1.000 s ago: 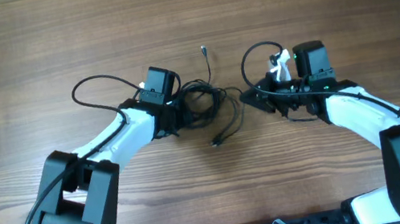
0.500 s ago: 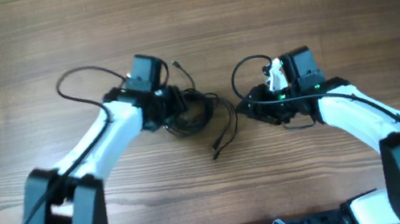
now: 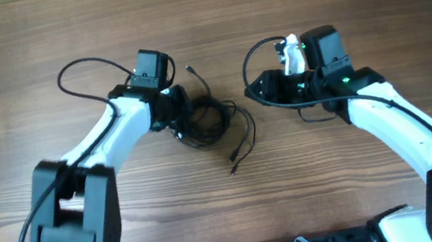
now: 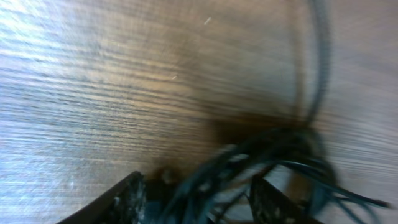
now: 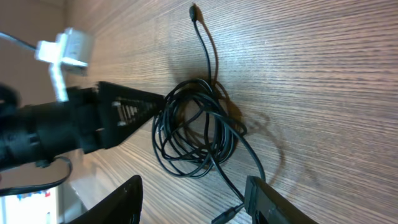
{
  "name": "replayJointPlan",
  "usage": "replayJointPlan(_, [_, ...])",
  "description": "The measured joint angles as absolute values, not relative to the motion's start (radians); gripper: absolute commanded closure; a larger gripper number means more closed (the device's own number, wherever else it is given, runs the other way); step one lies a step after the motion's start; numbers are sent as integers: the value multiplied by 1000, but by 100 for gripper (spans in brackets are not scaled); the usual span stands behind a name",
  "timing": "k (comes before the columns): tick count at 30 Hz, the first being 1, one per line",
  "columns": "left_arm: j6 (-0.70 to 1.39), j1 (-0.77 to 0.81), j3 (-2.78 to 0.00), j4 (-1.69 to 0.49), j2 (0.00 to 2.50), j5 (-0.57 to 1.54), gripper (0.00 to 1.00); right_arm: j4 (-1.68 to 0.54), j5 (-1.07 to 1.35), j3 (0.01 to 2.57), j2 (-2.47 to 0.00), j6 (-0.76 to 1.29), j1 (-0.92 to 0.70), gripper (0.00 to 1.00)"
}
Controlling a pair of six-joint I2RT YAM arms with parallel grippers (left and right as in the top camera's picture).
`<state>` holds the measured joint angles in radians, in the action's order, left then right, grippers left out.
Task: Untangle cables
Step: 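Lower both grippers back onto the cable bundle to regrasp, then grasp the black cable loops with both grippers close together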
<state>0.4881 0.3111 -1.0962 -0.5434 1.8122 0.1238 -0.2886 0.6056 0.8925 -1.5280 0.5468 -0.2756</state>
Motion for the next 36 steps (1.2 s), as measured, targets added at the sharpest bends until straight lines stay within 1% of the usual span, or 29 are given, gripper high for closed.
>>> replayJointPlan(1, [484,311,-1096,-543,1832,124,40,-285,589,892,-1528,546,-289,45])
replayJointPlan(2, [479,311,-1096,-544,1843,128,44,-281,570,892,-1528,546,-304,44])
replayJointPlan(3, [474,311,-1096,-546,1848,133,53,-276,547,892,-1528,544,-319,41])
replayJointPlan(4, [469,311,-1096,-546,1850,148,61,-274,526,892,-1528,544,-331,41])
replayJointPlan(7, [457,311,-1096,-554,1850,171,86,-272,467,892,-1528,544,-345,40])
replayJointPlan(8, [438,311,-1096,-564,1850,181,96,-268,448,892,-1528,544,-345,40])
replayJointPlan(15, [324,311,-1096,-553,1845,194,96,-244,422,892,-1528,543,-344,41])
replayJointPlan(19, [273,308,-1094,-512,1765,196,96,-184,525,892,-1513,523,-317,41])
replayJointPlan(20, [247,308,-1092,-469,1712,196,96,-155,574,892,-1499,522,-307,42])
replayJointPlan(22, [184,313,-1092,-417,1605,196,96,-103,645,892,-1466,537,-295,46])
replayJointPlan(23, [144,322,-1093,-402,1557,199,96,-84,670,892,-1452,557,-292,50])
replayJointPlan(25, [75,353,-1093,-397,1487,203,96,-65,708,892,-1433,627,-291,69])
replayJointPlan(26, [43,373,-1094,-400,1468,207,96,-64,722,892,-1430,672,-291,73])
replayJointPlan(27, [20,392,-1095,-403,1460,207,96,-63,731,892,-1429,701,-291,75])
replayJointPlan(29, [-11,422,-1095,-409,1464,209,96,-62,745,892,-1429,748,-291,75])
replayJointPlan(30, [-18,432,-1092,-411,1465,206,96,-57,751,892,-1429,771,-291,73])
replayJointPlan(31, [-20,437,-1088,-410,1465,195,96,-51,752,892,-1429,787,-291,66])
replayJointPlan(32, [-19,441,-1081,-406,1465,170,96,-46,751,892,-1429,795,-291,55])
replayJointPlan(33, [-18,440,-1076,-405,1465,155,96,-40,751,892,-1429,797,-291,50])
replayJointPlan(34, [-18,440,-1069,-403,1466,137,96,-30,742,892,-1429,774,-291,48])
replayJointPlan(36, [-20,440,-1061,-407,1466,115,96,-26,726,892,-1429,682,-291,48])
